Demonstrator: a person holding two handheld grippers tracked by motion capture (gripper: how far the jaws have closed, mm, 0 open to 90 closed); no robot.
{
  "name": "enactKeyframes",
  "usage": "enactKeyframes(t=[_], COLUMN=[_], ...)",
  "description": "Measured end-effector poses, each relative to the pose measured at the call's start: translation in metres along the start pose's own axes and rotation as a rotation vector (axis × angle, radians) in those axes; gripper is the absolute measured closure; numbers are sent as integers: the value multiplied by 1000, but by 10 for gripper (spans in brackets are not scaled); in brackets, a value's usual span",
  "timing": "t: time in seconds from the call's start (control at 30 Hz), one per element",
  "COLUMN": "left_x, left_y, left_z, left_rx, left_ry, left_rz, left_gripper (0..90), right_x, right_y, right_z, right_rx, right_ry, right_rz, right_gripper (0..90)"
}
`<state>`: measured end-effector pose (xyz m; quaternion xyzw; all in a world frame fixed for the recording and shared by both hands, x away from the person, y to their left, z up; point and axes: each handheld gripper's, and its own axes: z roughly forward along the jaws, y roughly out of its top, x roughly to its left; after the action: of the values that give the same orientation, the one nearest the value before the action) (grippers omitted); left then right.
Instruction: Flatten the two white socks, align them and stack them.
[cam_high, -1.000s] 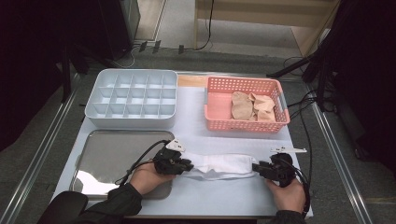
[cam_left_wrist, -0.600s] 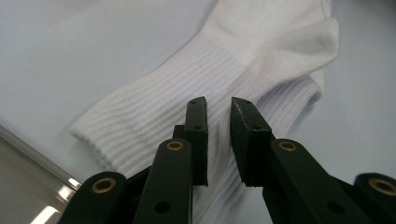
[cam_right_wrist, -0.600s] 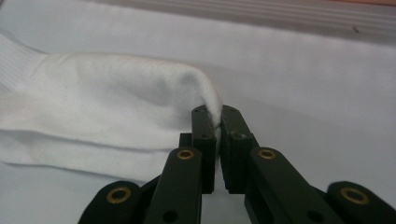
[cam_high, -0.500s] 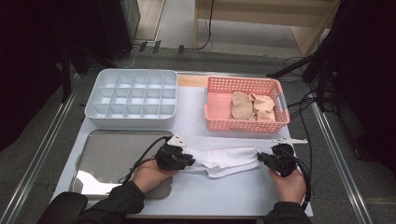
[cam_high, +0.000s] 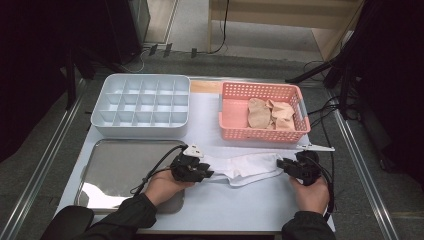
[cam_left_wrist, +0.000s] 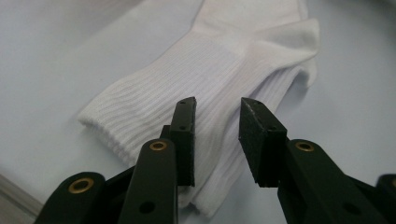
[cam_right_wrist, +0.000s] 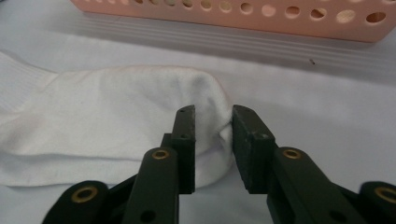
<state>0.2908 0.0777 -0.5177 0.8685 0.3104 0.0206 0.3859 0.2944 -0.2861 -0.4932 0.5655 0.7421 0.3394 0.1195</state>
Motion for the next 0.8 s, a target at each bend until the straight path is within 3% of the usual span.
enactKeyframes(t=[0.13, 0.23, 0.37, 0.6, 0.8], left_x=[1, 2, 2, 3, 3], left_y=[-1, -1, 0, 0, 0], left_z=[3, 3, 2, 2, 1], left_rx=[-1, -2, 1, -4, -12], left_ry=[11, 8, 9, 4, 4], left_rz=[15, 4, 3, -8, -12], left_gripper=[831, 874, 882, 882, 884], right_x=[-1, -2, -4, 5, 11], right_y=[0, 5, 11, 22, 28], right_z=[4, 0, 1, 10, 21], right_rx=[7, -45, -50, -52, -2], right_ry=[-2, -5, 3, 29, 30], right_rz=[16, 23, 34, -11, -39], right_gripper=[705, 681, 707, 692, 873])
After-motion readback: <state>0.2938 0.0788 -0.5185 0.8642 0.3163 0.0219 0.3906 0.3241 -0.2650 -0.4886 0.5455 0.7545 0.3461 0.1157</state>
